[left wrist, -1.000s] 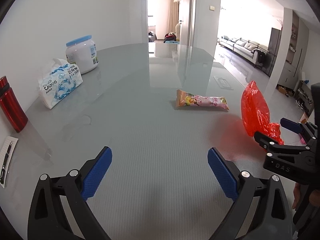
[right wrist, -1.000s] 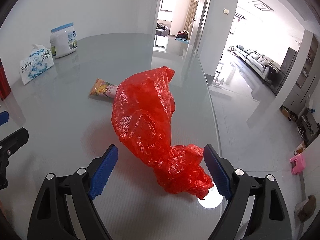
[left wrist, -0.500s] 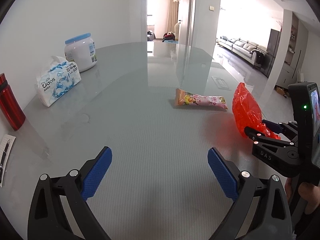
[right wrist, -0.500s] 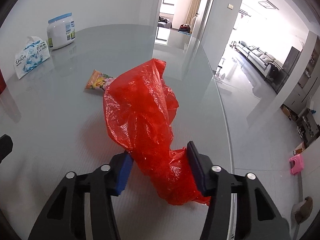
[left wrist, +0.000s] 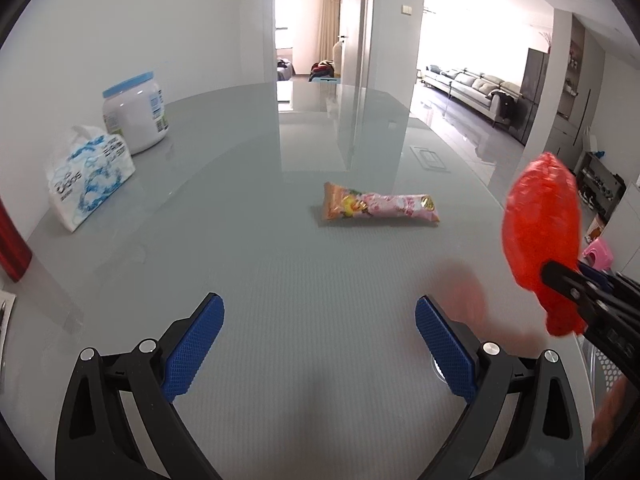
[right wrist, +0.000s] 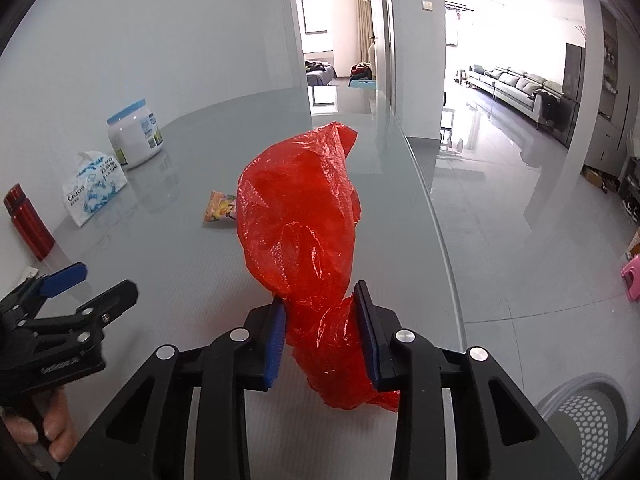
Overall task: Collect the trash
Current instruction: 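Grasp the pink snack wrapper with the left gripper while the right gripper holds the bag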
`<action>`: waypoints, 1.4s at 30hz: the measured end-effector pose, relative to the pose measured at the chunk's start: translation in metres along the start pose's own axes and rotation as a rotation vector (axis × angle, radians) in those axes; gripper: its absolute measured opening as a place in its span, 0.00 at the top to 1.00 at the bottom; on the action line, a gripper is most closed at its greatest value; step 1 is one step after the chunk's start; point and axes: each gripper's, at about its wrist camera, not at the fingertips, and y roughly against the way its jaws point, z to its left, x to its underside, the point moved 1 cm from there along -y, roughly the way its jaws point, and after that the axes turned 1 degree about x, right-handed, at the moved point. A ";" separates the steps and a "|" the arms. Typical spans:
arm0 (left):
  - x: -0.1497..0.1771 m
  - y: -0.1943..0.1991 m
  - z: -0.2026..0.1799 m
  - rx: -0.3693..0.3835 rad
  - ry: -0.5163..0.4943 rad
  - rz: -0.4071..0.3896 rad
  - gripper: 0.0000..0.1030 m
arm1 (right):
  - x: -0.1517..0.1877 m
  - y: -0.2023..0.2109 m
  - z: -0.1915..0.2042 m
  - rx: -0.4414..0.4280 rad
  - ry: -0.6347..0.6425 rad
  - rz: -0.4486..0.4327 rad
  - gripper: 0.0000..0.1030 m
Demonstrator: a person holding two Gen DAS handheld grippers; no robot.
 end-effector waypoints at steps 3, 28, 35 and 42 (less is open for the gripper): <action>-0.012 -0.014 -0.008 0.018 -0.024 -0.004 0.08 | 0.007 0.016 -0.012 -0.032 -0.039 0.001 0.69; -0.074 -0.114 -0.021 0.278 -0.402 0.051 0.08 | 0.015 0.053 -0.045 -0.106 -0.157 0.026 0.69; -0.086 -0.127 -0.024 0.442 -0.489 0.079 0.08 | 0.017 0.052 -0.037 -0.093 -0.176 0.030 0.69; -0.094 -0.152 -0.034 0.459 -0.555 0.130 0.08 | 0.013 0.052 -0.028 -0.097 -0.171 0.036 0.69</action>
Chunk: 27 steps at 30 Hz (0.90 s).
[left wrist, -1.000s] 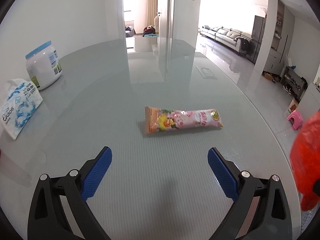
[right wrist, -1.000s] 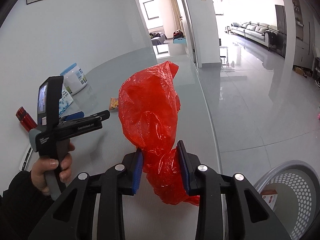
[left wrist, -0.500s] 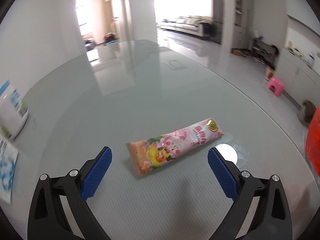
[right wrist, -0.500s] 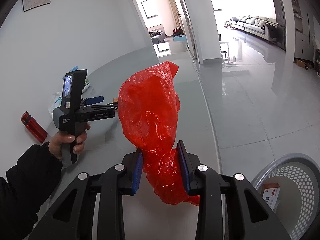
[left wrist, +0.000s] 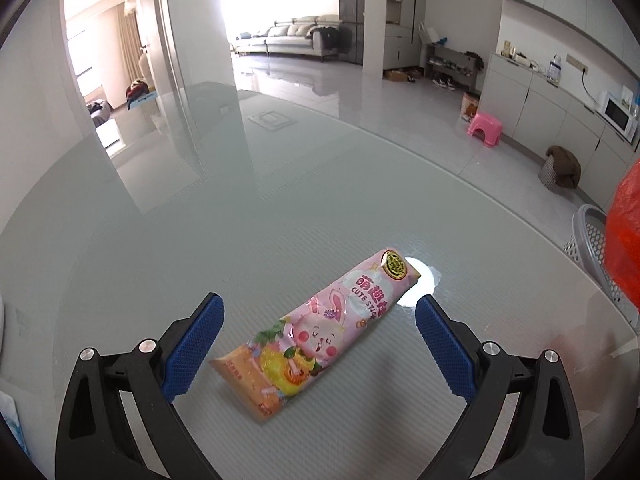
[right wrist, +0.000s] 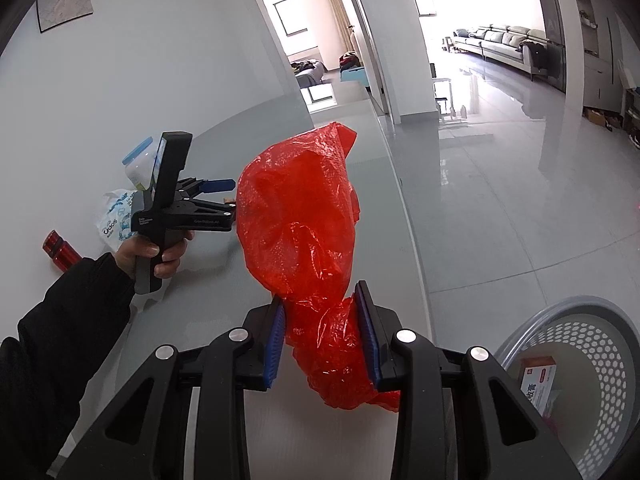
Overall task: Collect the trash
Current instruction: 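Grasp the pink snack wrapper with the left gripper while the right gripper holds the bag, then carry the wrapper and bag over the wastebasket with both grippers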
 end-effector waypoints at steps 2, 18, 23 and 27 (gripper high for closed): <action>-0.001 -0.006 0.002 0.005 -0.005 0.024 0.08 | 0.001 0.000 0.001 0.003 0.001 -0.001 0.69; 0.016 -0.008 -0.015 0.054 0.015 0.035 0.67 | -0.001 0.007 -0.008 -0.009 -0.023 0.005 0.69; 0.029 0.006 -0.027 0.025 0.115 0.025 0.75 | -0.002 0.007 -0.013 -0.008 -0.035 0.013 0.69; 0.036 0.028 -0.036 -0.017 0.217 0.016 0.78 | 0.001 0.011 -0.016 -0.012 -0.042 0.016 0.69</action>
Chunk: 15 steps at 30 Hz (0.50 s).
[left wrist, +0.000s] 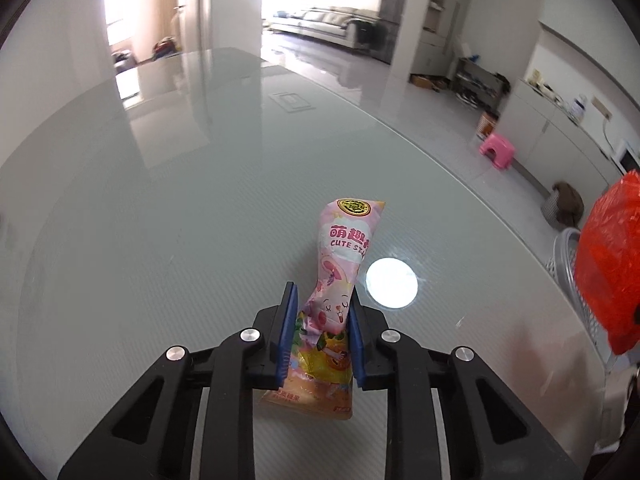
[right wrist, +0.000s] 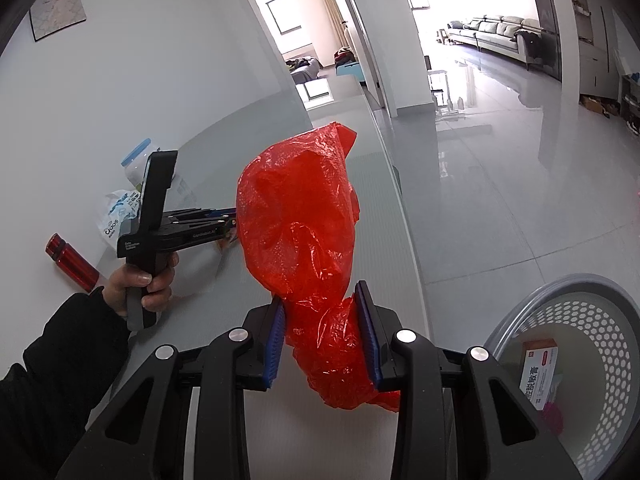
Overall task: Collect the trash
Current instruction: 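Carry the wrapper and bag over the wastebasket with both grippers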
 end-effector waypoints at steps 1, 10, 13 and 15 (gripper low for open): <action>0.003 0.007 -0.004 -0.015 0.011 -0.010 0.78 | 0.001 0.001 -0.001 0.000 -0.002 0.000 0.69; 0.027 0.072 -0.077 -0.130 0.057 -0.112 0.78 | 0.013 0.021 -0.019 0.001 -0.035 -0.011 0.69; 0.033 0.088 -0.105 -0.125 0.067 -0.151 0.78 | 0.017 0.036 -0.033 0.018 -0.057 -0.036 0.69; 0.036 0.097 -0.126 -0.116 0.068 -0.179 0.78 | 0.026 0.049 -0.047 0.038 -0.077 -0.055 0.69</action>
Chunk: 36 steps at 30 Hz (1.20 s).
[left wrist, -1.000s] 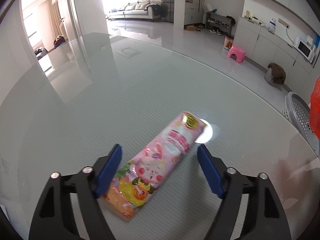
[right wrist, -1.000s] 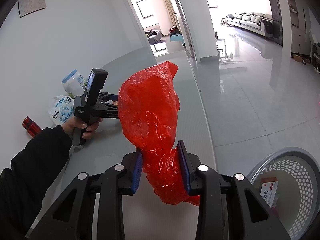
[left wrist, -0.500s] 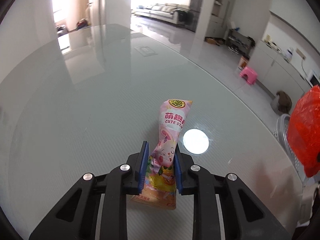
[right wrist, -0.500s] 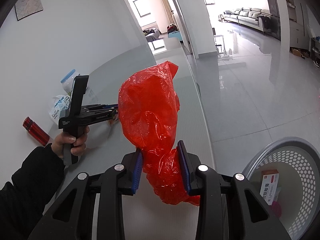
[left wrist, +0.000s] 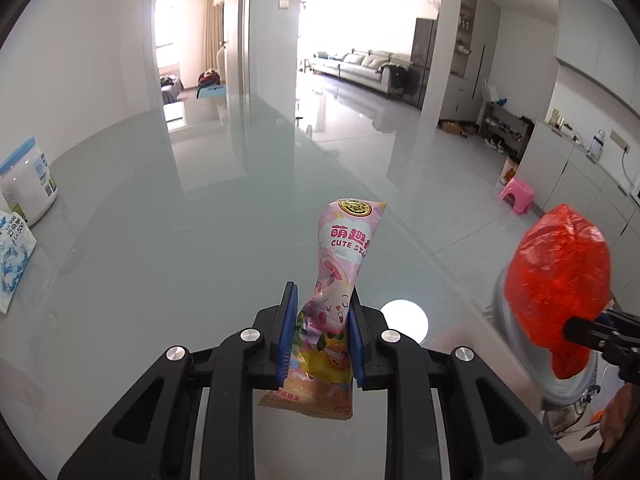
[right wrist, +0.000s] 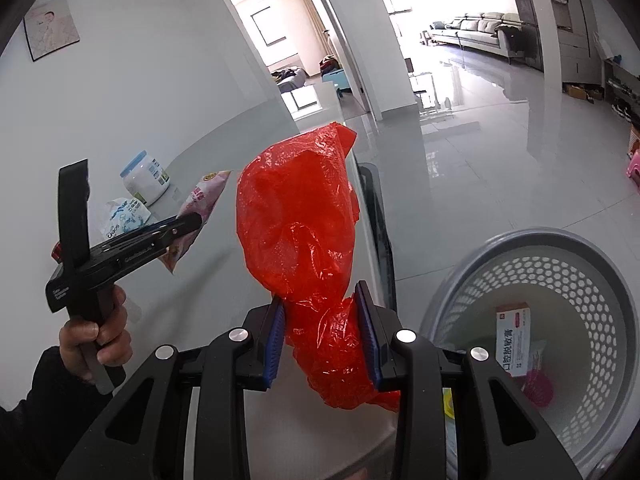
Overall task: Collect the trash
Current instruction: 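Carry the wrapper and bag over the wastebasket with both grippers, then open both grippers to drop the wrapper and bag into the wastebasket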
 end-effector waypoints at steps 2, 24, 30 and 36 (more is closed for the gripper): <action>0.003 0.009 -0.025 0.019 0.002 -0.015 0.78 | 0.006 0.012 -0.015 0.025 -0.018 -0.017 0.69; 0.041 -0.022 -0.244 0.179 -0.116 0.110 0.76 | 0.078 0.059 -0.149 0.249 -0.204 -0.012 0.67; 0.042 -0.023 -0.246 0.162 -0.128 0.113 0.71 | 0.083 0.063 -0.160 0.225 -0.231 -0.029 0.61; 0.047 -0.019 -0.242 0.107 -0.126 0.099 0.35 | 0.090 0.079 -0.168 0.228 -0.263 -0.081 0.36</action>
